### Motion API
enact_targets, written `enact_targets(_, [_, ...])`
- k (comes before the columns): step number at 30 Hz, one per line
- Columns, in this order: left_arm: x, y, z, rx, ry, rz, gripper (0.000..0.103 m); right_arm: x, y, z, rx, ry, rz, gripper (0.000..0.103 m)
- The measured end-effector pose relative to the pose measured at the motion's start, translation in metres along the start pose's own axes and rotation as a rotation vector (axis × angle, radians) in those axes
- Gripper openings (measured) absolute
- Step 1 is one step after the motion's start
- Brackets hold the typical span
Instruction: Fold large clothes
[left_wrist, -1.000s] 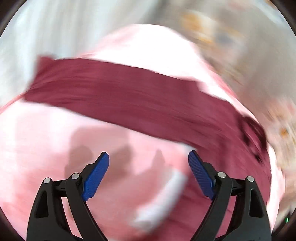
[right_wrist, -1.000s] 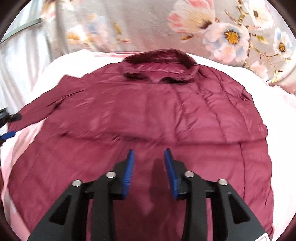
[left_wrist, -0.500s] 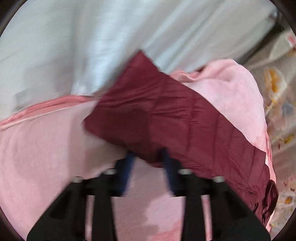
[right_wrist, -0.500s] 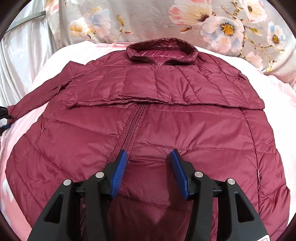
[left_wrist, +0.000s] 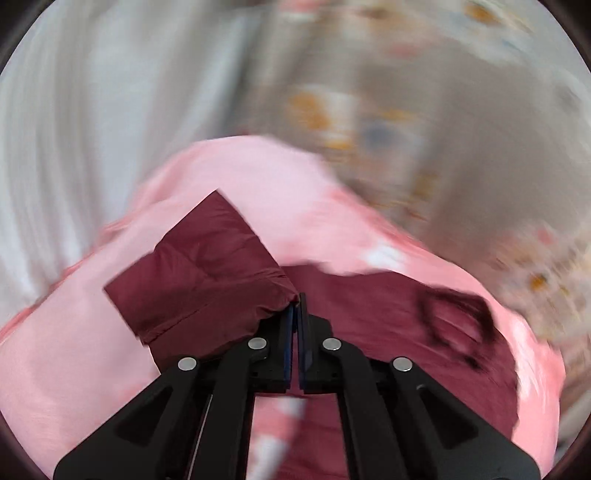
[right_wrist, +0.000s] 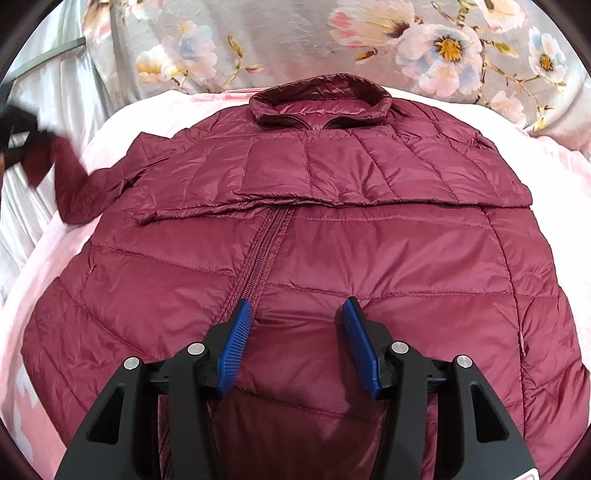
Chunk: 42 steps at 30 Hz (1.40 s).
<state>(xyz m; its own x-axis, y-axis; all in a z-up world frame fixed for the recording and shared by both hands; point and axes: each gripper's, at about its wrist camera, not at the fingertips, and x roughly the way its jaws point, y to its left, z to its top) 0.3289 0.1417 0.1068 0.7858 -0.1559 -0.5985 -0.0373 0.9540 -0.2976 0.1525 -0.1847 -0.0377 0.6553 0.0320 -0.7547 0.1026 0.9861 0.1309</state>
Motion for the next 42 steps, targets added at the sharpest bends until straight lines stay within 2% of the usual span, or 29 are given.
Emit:
enact_targets(4, [0.01, -0.101, -0.033, 0.16, 0.082, -0.135, 0.001, -0.007, -0.006, -0.001, 0.036, -0.02, 0.029, 0.054])
enact_targets(6, [0.024, -0.153, -0.064, 0.235, 0.154, -0.195, 0.001, -0.012, -0.009, -0.002, 0.051, -0.029, 0.037, 0.057])
enact_targets(8, [0.036, -0.186, -0.092, 0.277, 0.214, -0.236, 0.003, -0.018, -0.014, -0.003, 0.059, -0.034, 0.041, 0.057])
enact_targets(10, [0.05, -0.207, -0.115, 0.297, 0.276, -0.275, 0.019, -0.024, -0.02, -0.005, 0.07, -0.038, 0.036, 0.058])
enact_targets(11, [0.055, -0.214, -0.127, 0.299, 0.31, -0.288, 0.045, -0.026, -0.024, -0.005, 0.076, -0.04, 0.033, 0.058])
enact_targets(12, [0.057, -0.216, -0.135, 0.283, 0.324, -0.301, 0.066, -0.029, -0.028, -0.005, 0.082, -0.041, 0.028, 0.06])
enact_targets(16, [0.049, -0.188, -0.129, 0.172, 0.303, -0.358, 0.077, -0.041, -0.05, 0.003, 0.107, -0.051, 0.008, 0.061])
enact_targets(17, [0.047, -0.171, -0.12, 0.123, 0.304, -0.371, 0.083, -0.043, -0.055, 0.009, 0.118, -0.055, 0.014, 0.061])
enact_targets(19, [0.041, -0.137, -0.104, 0.029, 0.286, -0.375, 0.085, -0.043, -0.062, 0.025, 0.125, -0.065, 0.034, 0.061])
enact_targets(21, [0.037, -0.095, -0.088, -0.056, 0.258, -0.322, 0.085, -0.038, -0.062, 0.043, 0.128, -0.061, 0.069, 0.062])
enact_targets(22, [0.037, -0.085, -0.084, -0.069, 0.251, -0.295, 0.085, -0.032, -0.061, 0.055, 0.14, -0.057, 0.103, 0.062])
enact_targets(24, [0.036, -0.051, -0.083, -0.095, 0.245, -0.197, 0.085, -0.019, -0.054, 0.074, 0.15, -0.043, 0.147, 0.063])
enact_targets(27, [0.037, -0.015, -0.1, -0.08, 0.289, -0.077, 0.085, 0.0, -0.027, 0.096, 0.086, -0.029, 0.127, 0.063])
enact_targets(29, [0.04, -0.004, -0.118, -0.033, 0.344, -0.029, 0.084, 0.009, -0.002, 0.105, 0.015, -0.03, 0.122, 0.063])
enact_targets(33, [0.048, 0.01, -0.155, 0.049, 0.421, 0.051, 0.084, 0.033, 0.045, 0.114, -0.157, -0.037, 0.039, 0.063])
enact_targets(36, [0.042, 0.004, -0.163, 0.132, 0.376, 0.087, 0.084, 0.052, 0.057, 0.121, -0.191, -0.04, -0.005, 0.062])
enact_targets(38, [0.044, 0.001, -0.165, 0.146, 0.37, 0.101, 0.085, 0.054, 0.044, 0.128, -0.134, -0.051, 0.0, 0.04])
enact_targets(39, [0.044, 0.001, -0.165, 0.146, 0.366, 0.103, 0.085, 0.051, 0.032, 0.131, -0.079, -0.057, 0.004, 0.015])
enact_targets(40, [0.045, 0.0, -0.164, 0.147, 0.364, 0.103, 0.086, 0.041, 0.007, 0.133, 0.035, -0.075, 0.021, 0.009])
enact_targets(42, [0.045, 0.0, -0.164, 0.15, 0.363, 0.1, 0.086, 0.028, -0.03, 0.126, 0.174, -0.093, 0.041, 0.009])
